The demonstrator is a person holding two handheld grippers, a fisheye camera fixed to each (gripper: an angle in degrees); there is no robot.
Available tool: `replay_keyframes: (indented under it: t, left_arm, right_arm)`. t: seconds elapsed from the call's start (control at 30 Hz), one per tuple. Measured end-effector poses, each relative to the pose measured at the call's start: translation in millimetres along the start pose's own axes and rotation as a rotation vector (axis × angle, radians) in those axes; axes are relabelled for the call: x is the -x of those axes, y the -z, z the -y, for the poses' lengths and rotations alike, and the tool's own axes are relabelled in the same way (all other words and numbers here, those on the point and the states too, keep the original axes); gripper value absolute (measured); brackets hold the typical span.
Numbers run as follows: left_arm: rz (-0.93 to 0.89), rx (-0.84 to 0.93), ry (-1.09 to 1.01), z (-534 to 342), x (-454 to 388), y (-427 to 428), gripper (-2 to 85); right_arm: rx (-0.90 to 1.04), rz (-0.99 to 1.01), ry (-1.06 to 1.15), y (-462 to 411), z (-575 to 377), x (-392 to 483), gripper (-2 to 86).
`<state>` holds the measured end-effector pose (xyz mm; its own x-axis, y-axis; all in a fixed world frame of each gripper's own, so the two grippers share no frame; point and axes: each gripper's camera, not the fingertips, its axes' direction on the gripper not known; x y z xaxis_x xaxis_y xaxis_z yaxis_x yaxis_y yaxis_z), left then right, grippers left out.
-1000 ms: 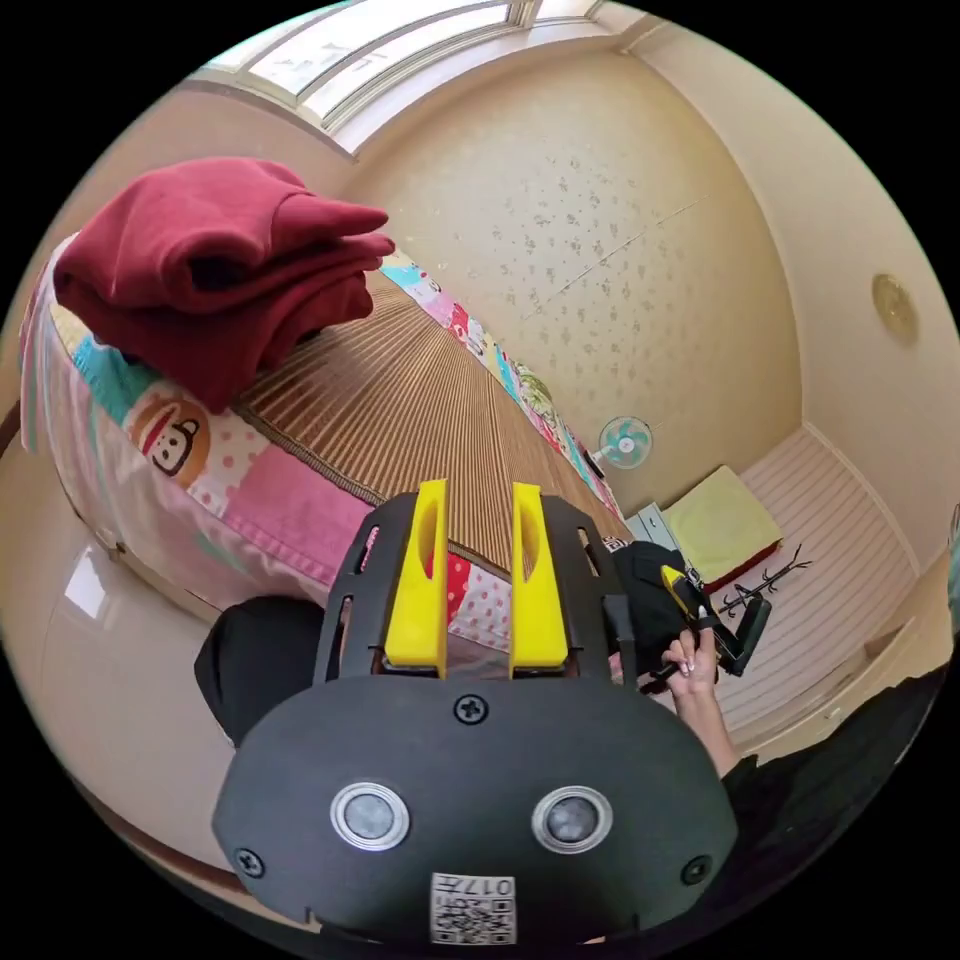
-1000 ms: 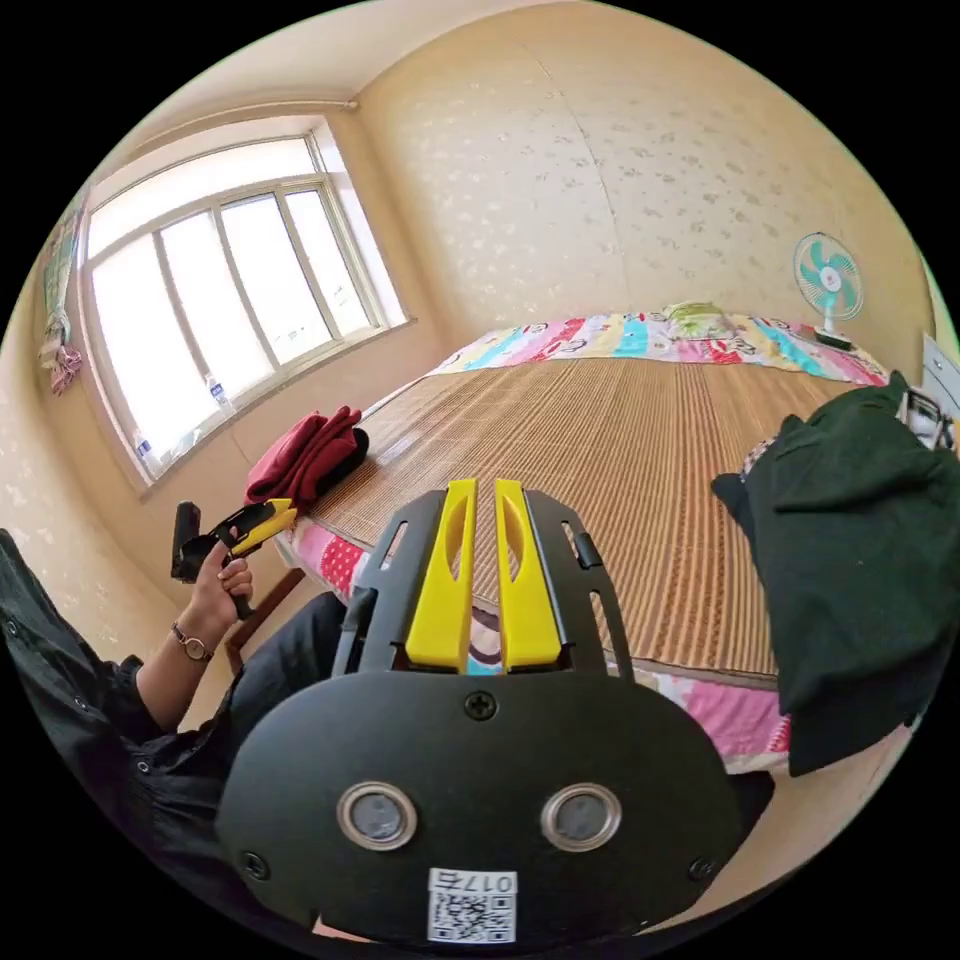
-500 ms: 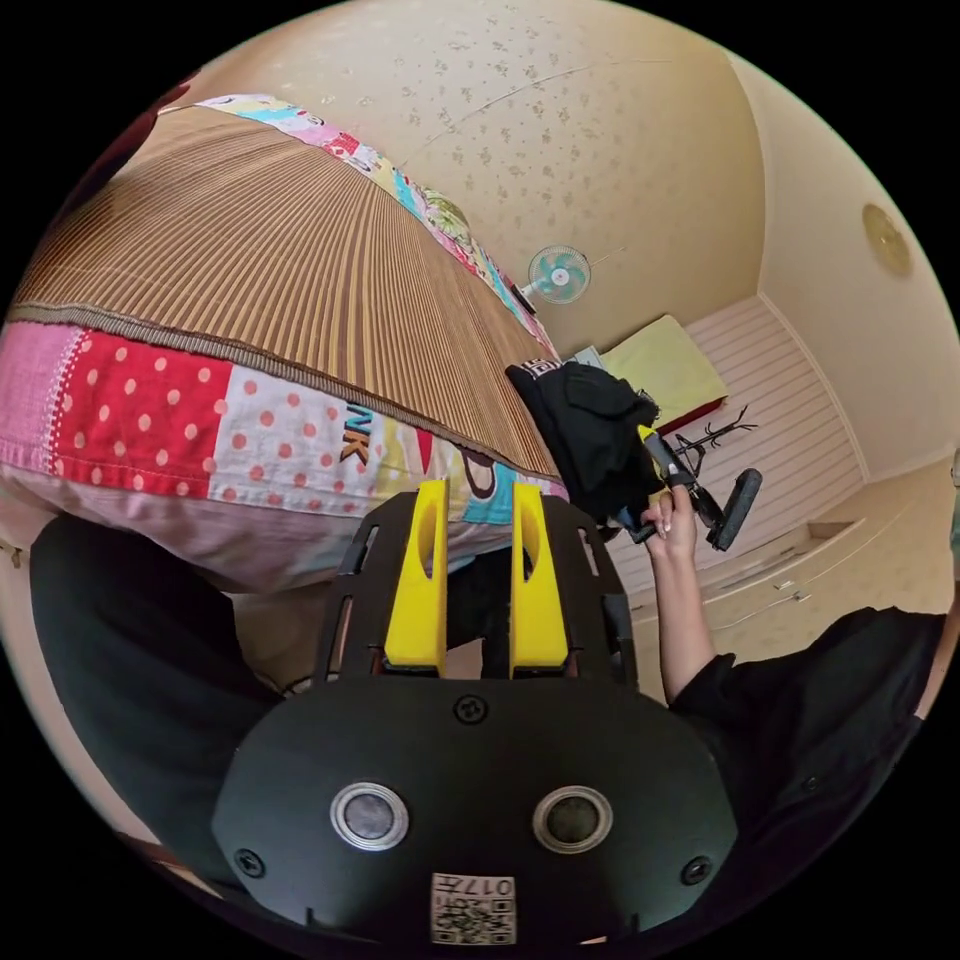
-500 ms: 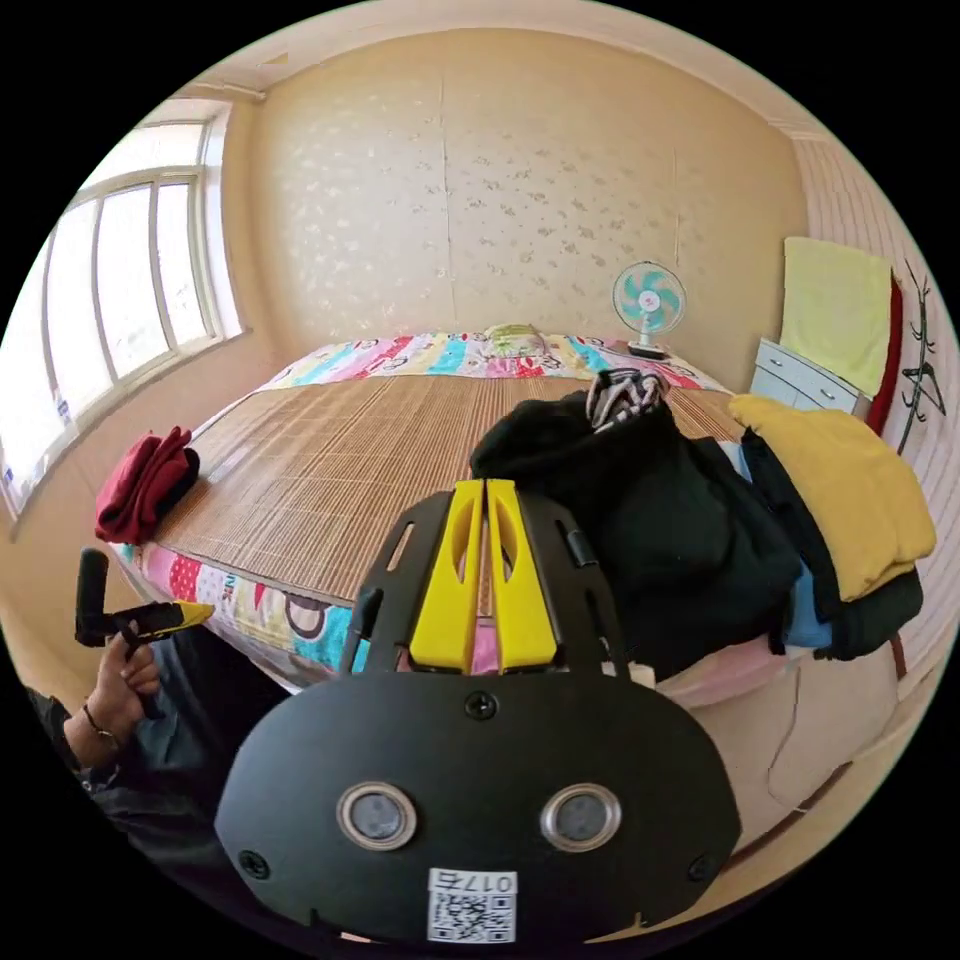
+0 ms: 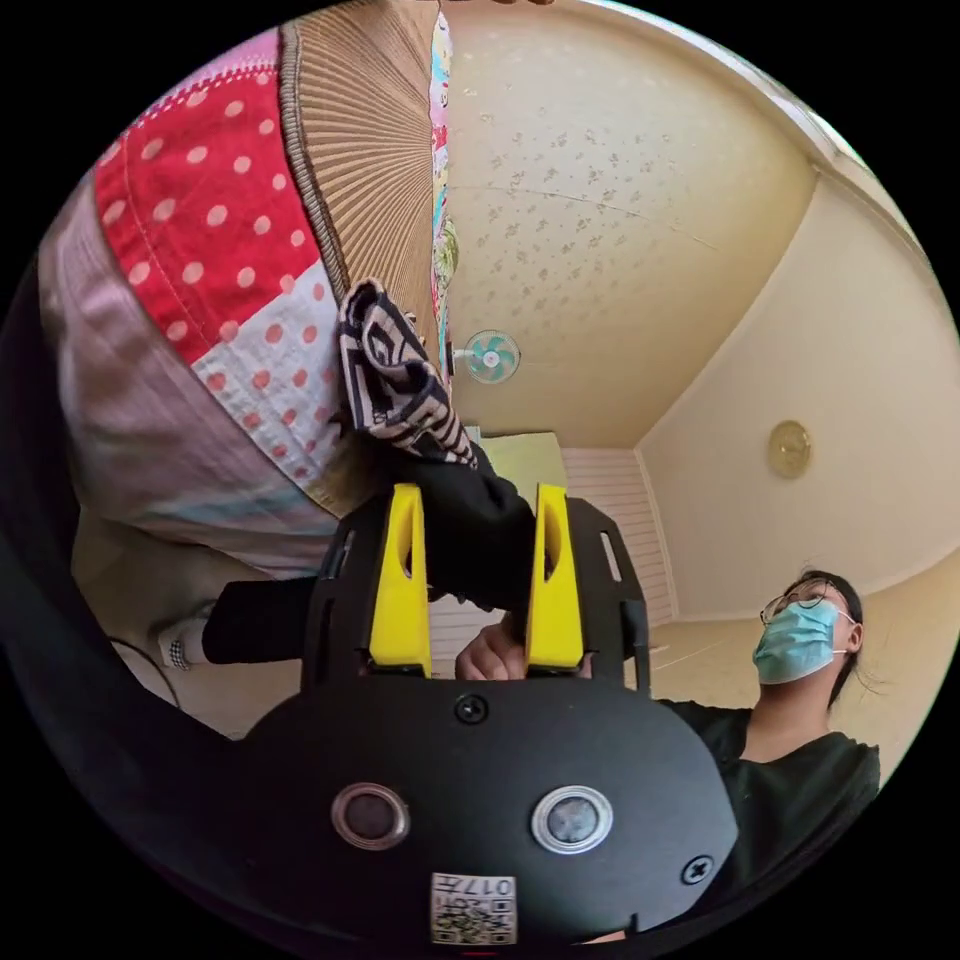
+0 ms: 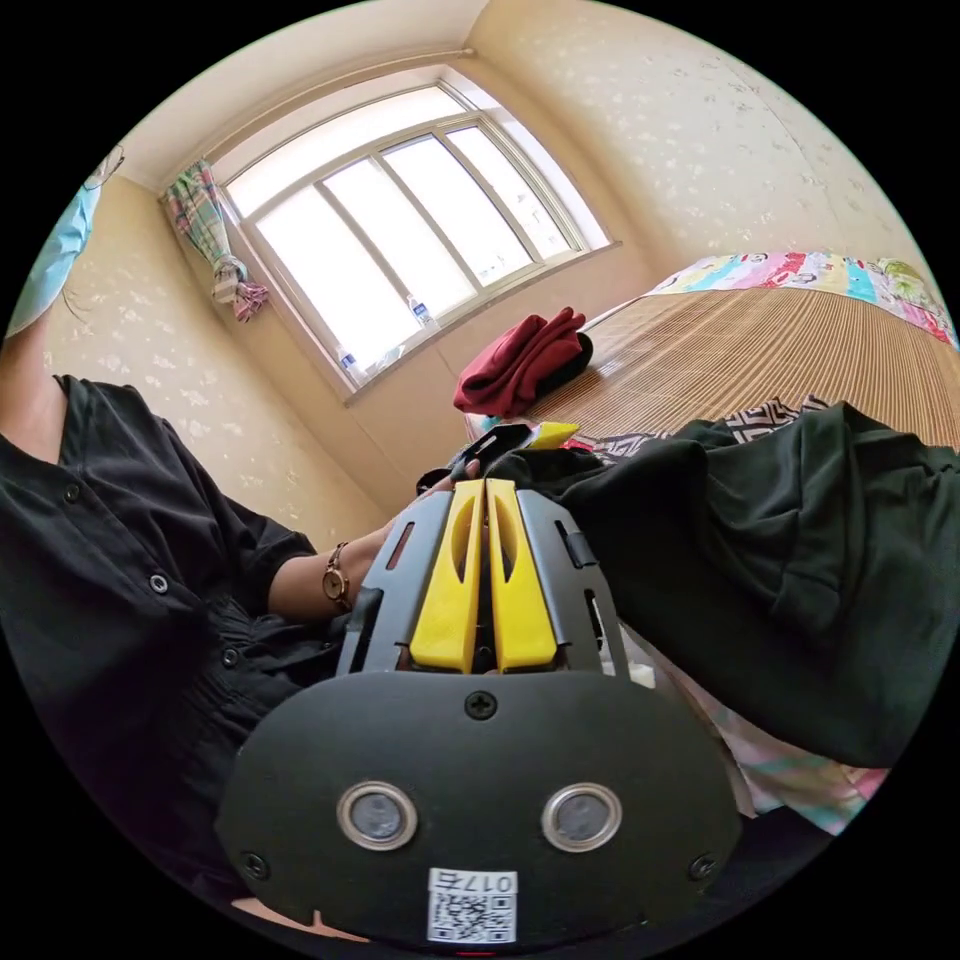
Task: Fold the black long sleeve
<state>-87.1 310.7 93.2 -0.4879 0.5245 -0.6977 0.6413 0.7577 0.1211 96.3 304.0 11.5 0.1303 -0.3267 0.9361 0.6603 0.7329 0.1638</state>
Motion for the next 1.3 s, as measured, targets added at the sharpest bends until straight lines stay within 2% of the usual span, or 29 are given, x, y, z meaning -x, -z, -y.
replay_keyframes:
  t: [0.1,0.2,0.3,0.37,0.43,0.5,0.6,0.7,0.83,0.93,1.0,1.1,1.2,1.27,1.3]
  left_arm:
    - [-0.081,0.011,-0.037,8.0,3.2,-10.9,7.5]
    - [0.002,0.102,-0.210,21.1,-24.2,-25.6,5.0]
    - [0.220,0.134,-0.292,34.7,-47.4,-31.1,5.2]
    - [0.486,0.022,-0.262,40.5,-55.2,-18.6,6.9]
    - [0.614,-0.060,-0.250,41.1,-60.1,-10.8,9.2]
    - [0.656,-0.102,-0.324,39.7,-70.6,-13.6,10.3]
    - [0.752,-0.149,-0.434,45.0,-93.8,-35.1,10.3]
    - [0.727,-0.042,-0.520,75.8,-99.4,-83.0,10.2]
    - [0.781,0.065,-0.433,126.8,-65.6,-143.0,10.8]
    - [0.860,0.222,-0.351,151.3,-32.3,-185.0,13.2]
    - [0.858,0.266,-0.330,151.9,-15.0,-199.5,13.1]
    - [0.825,0.320,-0.290,145.0,5.6,-208.3,5.8]
    - [0.570,0.404,-0.257,131.0,21.1,-205.8,1.0]
    - [0.233,0.442,-0.340,110.9,4.8,-195.5,0.0]
    - [0.166,0.439,-0.371,104.5,-2.5,-191.3,-0.2]
  right_arm:
    - [0.056,0.007,0.029,-2.7,-5.0,8.0,0.8]
    - [0.074,-0.014,0.080,11.8,-1.5,10.1,1.1]
    - [0.004,-0.062,0.054,43.0,7.8,-3.3,1.4]
    - [-0.069,-0.178,-0.019,68.1,13.2,-24.5,2.0]
    - [-0.084,-0.276,-0.104,80.8,17.9,-44.3,2.4]
    - [-0.109,-0.333,-0.175,89.6,19.2,-60.9,2.5]
    - [-0.168,-0.296,-0.237,96.3,17.2,-76.6,2.1]
    - [-0.166,-0.267,-0.265,88.5,15.3,-83.4,1.8]
    - [-0.131,-0.294,-0.251,76.3,17.5,-77.2,0.9]
    - [-0.121,-0.339,-0.222,82.3,21.2,-68.9,0.6]
    - [-0.146,-0.379,-0.231,92.9,19.9,-67.3,0.5]
    - [-0.216,-0.398,-0.259,116.0,12.5,-70.0,0.4]
    - [-0.284,-0.381,-0.298,137.6,3.3,-78.2,0.4]
    - [-0.332,-0.372,-0.324,151.6,-2.9,-84.3,0.4]
    - [-0.344,-0.369,-0.329,154.8,-4.2,-85.5,0.4]
